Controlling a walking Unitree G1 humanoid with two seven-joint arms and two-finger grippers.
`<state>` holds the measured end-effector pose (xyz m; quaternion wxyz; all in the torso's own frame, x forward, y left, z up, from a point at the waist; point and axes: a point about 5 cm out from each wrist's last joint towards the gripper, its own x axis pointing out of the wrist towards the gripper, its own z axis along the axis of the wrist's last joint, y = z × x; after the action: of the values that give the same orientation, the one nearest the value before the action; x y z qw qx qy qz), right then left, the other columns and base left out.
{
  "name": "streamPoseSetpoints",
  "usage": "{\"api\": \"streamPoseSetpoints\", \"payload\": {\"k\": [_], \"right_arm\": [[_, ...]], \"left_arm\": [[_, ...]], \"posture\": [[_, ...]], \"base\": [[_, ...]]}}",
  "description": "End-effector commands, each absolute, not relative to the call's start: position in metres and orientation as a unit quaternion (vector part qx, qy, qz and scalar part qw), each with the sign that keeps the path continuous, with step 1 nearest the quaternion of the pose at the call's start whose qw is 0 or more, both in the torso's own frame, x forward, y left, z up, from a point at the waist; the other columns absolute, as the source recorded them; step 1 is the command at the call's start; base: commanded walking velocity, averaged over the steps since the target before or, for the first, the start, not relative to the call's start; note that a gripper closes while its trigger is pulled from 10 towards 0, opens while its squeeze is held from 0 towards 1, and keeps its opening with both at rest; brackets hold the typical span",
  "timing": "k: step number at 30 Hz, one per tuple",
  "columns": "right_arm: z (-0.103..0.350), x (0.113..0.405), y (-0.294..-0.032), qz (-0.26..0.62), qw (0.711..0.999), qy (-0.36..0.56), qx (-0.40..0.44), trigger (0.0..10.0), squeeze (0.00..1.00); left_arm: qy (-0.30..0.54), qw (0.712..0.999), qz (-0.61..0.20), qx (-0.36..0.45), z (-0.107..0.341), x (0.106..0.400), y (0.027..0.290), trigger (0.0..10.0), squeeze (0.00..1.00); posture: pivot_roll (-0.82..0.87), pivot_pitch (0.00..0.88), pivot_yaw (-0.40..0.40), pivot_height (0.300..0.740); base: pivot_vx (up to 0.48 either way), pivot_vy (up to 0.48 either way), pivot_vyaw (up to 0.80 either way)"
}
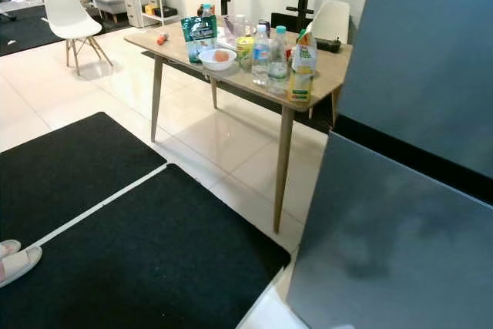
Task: Restocking fridge
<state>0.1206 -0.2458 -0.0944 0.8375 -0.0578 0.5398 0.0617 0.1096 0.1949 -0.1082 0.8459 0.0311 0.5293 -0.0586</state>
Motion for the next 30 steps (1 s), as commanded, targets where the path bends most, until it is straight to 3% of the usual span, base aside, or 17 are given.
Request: {"api": "streamPoseSetpoints", "payload": {"k": [1,23,30], "right_arm": [[-0.0935,0.1266,-0.2400,0.081,0.842,0.530,-0.062,10.0,0.00],[-0.0951,0.1235,-0.2338,0.109,0.839,0.530,-0.054,10.0,0.00],[-0.0960,0.1221,-0.2337,0.100,0.839,0.531,-0.064,10.0,0.00]], "left_arm": [[0.547,0.834,-0.065,0.031,-0.1115,0.0985,0.1938,10.0,0.00],[0.546,0.835,-0.066,0.027,-0.1118,0.0983,0.1915,10.0,0.00],[0.546,0.835,-0.066,0.027,-0.1120,0.0981,0.1908,10.0,0.00]], "posture": [[-0.08,0.006,-0.024,0.740],[-0.08,0.009,-0.020,0.740],[-0.08,0.009,-0.022,0.740]], "base": [[0.000,0.000,0.80],[0.000,0.000,0.80],[0.000,0.000,0.00]]}}
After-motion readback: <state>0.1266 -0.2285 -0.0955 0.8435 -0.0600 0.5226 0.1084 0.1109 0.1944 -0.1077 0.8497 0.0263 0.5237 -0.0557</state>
